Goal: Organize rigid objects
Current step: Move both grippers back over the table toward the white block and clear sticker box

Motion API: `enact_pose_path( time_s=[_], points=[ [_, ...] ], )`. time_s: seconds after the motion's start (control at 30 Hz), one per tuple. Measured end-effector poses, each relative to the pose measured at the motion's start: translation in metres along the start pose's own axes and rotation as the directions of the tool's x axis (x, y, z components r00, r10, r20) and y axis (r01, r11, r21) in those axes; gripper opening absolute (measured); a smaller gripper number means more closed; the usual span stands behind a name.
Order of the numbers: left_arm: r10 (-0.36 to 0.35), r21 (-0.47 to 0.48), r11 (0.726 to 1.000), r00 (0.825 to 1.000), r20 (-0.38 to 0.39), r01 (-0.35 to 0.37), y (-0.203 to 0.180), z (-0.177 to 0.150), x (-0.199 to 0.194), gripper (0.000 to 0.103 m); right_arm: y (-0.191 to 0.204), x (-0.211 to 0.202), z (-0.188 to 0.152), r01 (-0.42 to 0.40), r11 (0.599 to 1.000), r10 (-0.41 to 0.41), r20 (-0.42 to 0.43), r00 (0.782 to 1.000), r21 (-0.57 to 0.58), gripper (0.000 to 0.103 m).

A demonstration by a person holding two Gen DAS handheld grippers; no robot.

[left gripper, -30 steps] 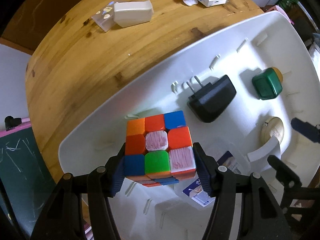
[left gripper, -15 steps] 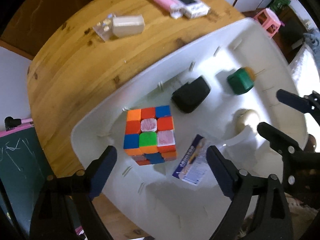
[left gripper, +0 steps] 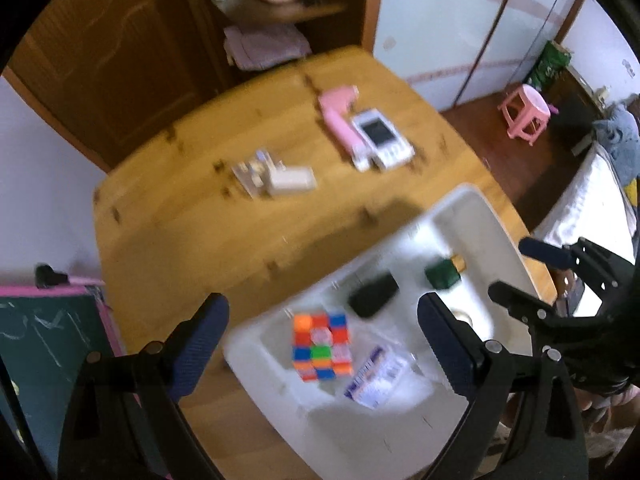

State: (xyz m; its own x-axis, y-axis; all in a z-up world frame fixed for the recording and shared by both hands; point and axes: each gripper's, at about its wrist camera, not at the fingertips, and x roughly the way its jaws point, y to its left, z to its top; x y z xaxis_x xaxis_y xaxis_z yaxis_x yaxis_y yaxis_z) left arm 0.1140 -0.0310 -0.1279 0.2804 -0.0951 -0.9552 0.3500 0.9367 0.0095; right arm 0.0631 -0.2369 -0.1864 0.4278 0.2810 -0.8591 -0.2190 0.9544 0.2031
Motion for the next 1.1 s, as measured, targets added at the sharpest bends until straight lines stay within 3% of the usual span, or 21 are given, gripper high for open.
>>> enact_pose_path(
  time_s=[0.3, 0.43, 0.7, 0.83, 1.1],
  points=[
    [0.144, -0.007, 0.990, 0.986, 0.090, -0.144, 0.035, 0.053, -0.014, 0.096, 0.007, -0.003, 0.069, 0.037, 0.982, -0.025, 0.069, 0.997, -0.186, 0.061],
    [0.186, -0.005, 0.982, 0.978, 0.090, -0.187, 0.050, 0.073, -0.007, 0.096, 0.011, 0.010, 0.108, 0.031, 0.963, -0.010, 0.080, 0.997, -0.268, 0.061],
    [0.290, 0.052, 0.955, 0.957, 0.022, -0.291, 0.072, 0.096, 0.030, 0.096, 0.026, 0.078, 0.161, -0.085, 0.912, 0.071, -0.050, 0.996, -0.402, 0.061],
    [0.331, 0.067, 0.942, 0.944, -0.016, -0.329, 0.083, 0.099, 0.053, 0.096, 0.040, 0.123, 0.172, -0.111, 0.883, 0.061, -0.123, 0.990, -0.456, 0.061],
    [0.291, 0.111, 0.953, 0.953, -0.079, -0.282, 0.100, 0.096, 0.100, 0.096, 0.063, 0.195, 0.169, -0.134, 0.859, 0.002, -0.259, 0.966, -0.493, 0.061]
  ],
)
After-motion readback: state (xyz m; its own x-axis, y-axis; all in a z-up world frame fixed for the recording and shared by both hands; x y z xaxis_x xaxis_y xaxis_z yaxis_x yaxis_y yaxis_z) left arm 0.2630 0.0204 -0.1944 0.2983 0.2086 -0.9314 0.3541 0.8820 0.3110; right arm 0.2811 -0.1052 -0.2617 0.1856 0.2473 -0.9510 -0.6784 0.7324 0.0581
